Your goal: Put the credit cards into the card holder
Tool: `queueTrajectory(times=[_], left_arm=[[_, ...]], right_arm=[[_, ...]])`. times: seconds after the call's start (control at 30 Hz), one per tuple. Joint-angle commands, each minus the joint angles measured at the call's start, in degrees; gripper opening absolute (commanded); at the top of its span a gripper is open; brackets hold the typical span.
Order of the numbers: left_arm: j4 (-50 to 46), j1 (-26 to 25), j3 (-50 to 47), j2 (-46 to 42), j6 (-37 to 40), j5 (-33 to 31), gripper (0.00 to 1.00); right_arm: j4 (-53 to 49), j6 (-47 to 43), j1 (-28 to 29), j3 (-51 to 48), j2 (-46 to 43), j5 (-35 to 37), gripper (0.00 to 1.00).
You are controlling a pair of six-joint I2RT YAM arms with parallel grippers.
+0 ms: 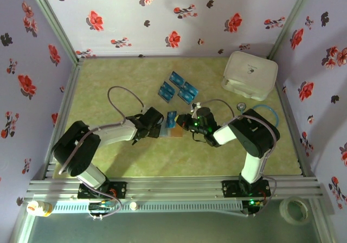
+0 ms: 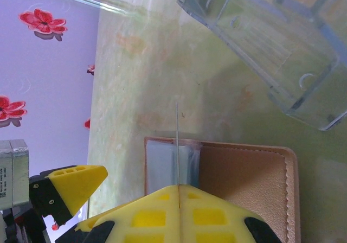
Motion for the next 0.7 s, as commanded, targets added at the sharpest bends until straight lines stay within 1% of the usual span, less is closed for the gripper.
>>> queueTrajectory(times=[0.0, 0.67], left_arm=[[-1.5, -0.3, -1.3, 0.5, -1.1, -2.0, 1.0], [-1.4, -0.3, -1.6, 0.5, -1.3, -2.0, 1.0]], right_arm=[[3.0, 0.9, 0.6, -0.4, 1.1, 0.0, 0.0], [7.4, 2.8, 1.9, -0.7, 4.8, -1.3, 0.0]])
